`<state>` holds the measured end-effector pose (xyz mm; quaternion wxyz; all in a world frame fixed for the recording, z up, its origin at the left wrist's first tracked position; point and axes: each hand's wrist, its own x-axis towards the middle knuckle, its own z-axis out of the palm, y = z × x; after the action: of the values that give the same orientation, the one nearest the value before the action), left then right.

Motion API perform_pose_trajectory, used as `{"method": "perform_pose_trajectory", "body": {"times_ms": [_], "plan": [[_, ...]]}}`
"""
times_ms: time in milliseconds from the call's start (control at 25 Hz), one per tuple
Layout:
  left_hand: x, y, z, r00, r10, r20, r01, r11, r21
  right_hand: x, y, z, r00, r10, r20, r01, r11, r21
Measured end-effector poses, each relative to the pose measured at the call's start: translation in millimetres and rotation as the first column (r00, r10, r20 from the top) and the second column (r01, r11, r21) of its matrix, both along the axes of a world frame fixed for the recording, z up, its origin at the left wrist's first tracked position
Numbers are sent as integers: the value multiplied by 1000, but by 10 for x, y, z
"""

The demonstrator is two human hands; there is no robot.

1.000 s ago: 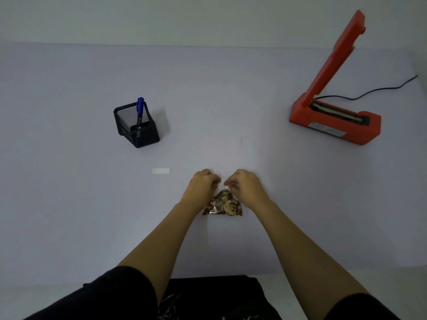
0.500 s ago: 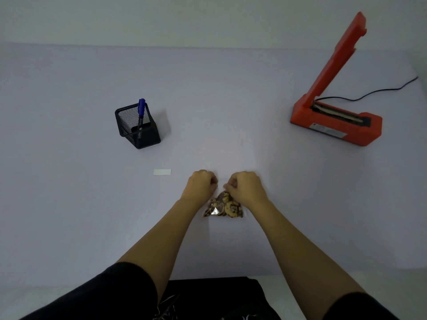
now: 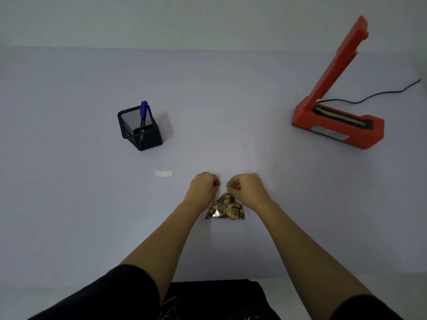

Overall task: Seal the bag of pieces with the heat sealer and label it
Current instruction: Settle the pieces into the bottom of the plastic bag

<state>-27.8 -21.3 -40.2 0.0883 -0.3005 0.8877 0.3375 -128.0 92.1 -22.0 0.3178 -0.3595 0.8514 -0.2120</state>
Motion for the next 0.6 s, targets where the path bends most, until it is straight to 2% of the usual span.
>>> {"method": "perform_pose_trajectory", "body": {"times_ms": [200, 400, 600], "plan": [[67, -23, -52, 988, -124, -96, 116, 990, -78, -39, 31, -75, 982, 140, -126, -143, 989, -20], [67, -152, -32, 974, -226, -18, 222, 966, -135, -41, -26, -120, 976, 129, -176, -136, 990, -31], [-27, -267, 29, 954, -296, 52, 301, 944, -139, -151, -93, -140, 974, 153, -165, -152, 988, 23]]}}
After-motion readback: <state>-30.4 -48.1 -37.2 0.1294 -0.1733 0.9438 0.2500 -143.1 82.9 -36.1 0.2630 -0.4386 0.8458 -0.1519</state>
